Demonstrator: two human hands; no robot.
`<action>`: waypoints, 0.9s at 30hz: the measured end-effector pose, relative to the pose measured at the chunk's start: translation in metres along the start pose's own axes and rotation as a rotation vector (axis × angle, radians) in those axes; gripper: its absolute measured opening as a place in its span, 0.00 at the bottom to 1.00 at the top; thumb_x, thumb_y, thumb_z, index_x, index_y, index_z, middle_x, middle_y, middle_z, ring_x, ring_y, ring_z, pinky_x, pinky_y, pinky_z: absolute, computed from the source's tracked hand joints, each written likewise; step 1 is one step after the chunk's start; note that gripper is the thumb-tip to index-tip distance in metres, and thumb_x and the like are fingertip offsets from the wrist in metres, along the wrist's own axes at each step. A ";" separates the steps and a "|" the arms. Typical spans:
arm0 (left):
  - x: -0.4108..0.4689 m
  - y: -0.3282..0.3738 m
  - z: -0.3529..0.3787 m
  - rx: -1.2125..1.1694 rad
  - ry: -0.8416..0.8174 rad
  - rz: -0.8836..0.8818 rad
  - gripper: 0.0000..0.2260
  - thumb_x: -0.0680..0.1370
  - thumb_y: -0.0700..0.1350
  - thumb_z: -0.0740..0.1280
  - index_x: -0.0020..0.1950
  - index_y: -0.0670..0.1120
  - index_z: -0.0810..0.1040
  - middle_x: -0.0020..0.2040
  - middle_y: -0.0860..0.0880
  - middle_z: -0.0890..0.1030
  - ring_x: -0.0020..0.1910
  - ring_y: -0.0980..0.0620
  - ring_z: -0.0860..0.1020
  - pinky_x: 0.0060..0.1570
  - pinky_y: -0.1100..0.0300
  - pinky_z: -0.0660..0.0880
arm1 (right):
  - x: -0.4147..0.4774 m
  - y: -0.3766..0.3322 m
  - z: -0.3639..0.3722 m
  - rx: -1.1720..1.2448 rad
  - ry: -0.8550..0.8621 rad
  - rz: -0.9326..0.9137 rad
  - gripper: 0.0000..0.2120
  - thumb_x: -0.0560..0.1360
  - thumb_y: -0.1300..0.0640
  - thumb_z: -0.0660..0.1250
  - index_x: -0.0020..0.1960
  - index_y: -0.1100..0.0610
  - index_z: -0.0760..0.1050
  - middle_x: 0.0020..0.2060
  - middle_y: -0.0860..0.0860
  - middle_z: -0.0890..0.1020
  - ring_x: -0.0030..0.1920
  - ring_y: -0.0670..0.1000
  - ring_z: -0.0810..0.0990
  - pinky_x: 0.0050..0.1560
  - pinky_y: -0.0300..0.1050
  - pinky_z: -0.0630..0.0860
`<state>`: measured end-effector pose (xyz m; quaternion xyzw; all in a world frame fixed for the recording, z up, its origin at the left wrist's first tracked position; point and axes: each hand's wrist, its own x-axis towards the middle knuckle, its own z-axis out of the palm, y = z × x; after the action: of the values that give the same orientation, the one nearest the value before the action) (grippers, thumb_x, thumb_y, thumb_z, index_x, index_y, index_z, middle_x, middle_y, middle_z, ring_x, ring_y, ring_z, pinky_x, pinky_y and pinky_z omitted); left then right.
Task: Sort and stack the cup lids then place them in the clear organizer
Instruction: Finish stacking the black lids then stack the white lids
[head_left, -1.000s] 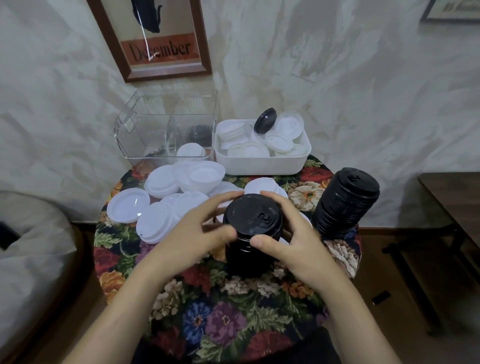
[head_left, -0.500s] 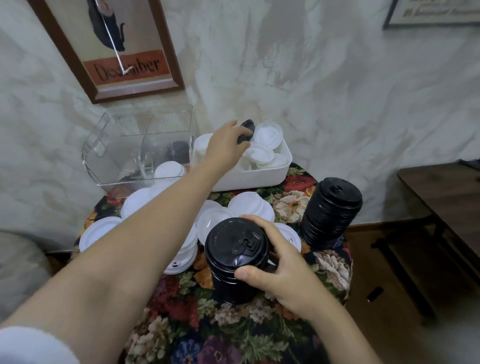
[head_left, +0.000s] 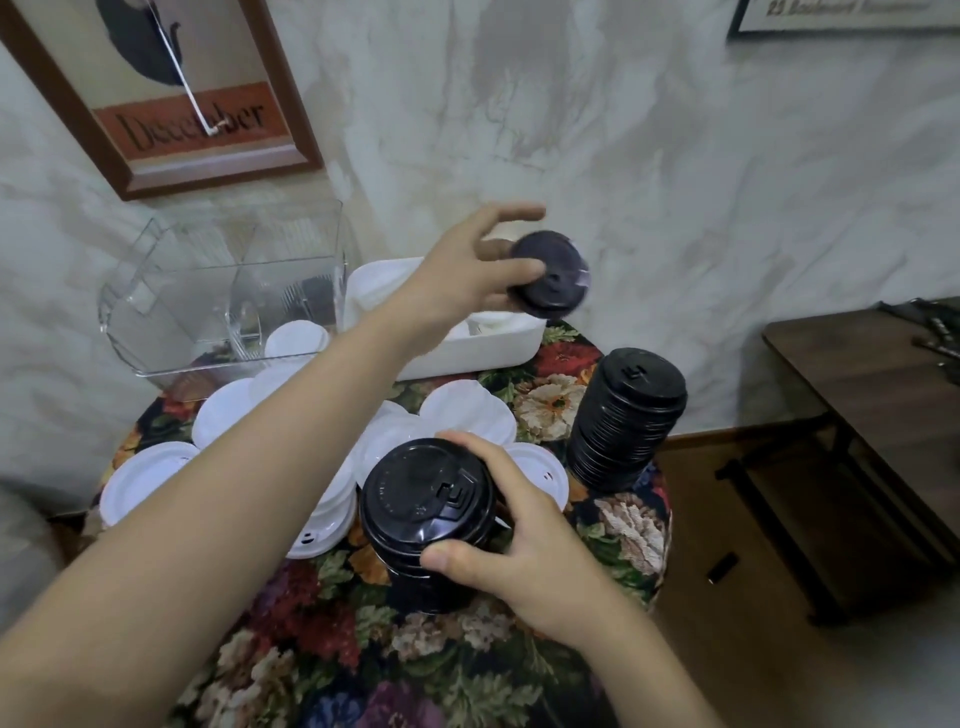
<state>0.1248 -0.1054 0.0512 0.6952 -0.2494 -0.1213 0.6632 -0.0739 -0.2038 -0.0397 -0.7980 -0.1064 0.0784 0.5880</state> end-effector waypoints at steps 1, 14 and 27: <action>-0.006 0.008 0.010 -0.068 -0.089 -0.047 0.21 0.80 0.35 0.70 0.72 0.47 0.74 0.55 0.44 0.83 0.53 0.48 0.85 0.51 0.54 0.82 | -0.001 -0.001 0.001 -0.003 0.005 0.000 0.36 0.74 0.48 0.79 0.75 0.36 0.65 0.63 0.29 0.77 0.66 0.36 0.76 0.69 0.40 0.73; -0.001 0.004 0.064 0.287 -0.330 -0.175 0.18 0.81 0.42 0.72 0.70 0.48 0.79 0.55 0.56 0.84 0.39 0.68 0.80 0.44 0.70 0.72 | -0.004 -0.005 0.003 0.000 0.019 0.022 0.37 0.74 0.44 0.78 0.77 0.35 0.63 0.63 0.27 0.76 0.67 0.34 0.75 0.69 0.39 0.72; 0.001 -0.004 0.072 0.492 -0.380 -0.117 0.17 0.83 0.43 0.69 0.72 0.45 0.78 0.55 0.52 0.80 0.37 0.69 0.79 0.37 0.72 0.72 | -0.004 -0.002 0.004 0.020 0.026 0.012 0.37 0.74 0.45 0.78 0.77 0.37 0.63 0.67 0.33 0.77 0.69 0.38 0.74 0.73 0.49 0.71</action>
<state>0.0897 -0.1681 0.0412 0.8128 -0.3501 -0.2229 0.4087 -0.0791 -0.2003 -0.0388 -0.7936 -0.0930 0.0726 0.5969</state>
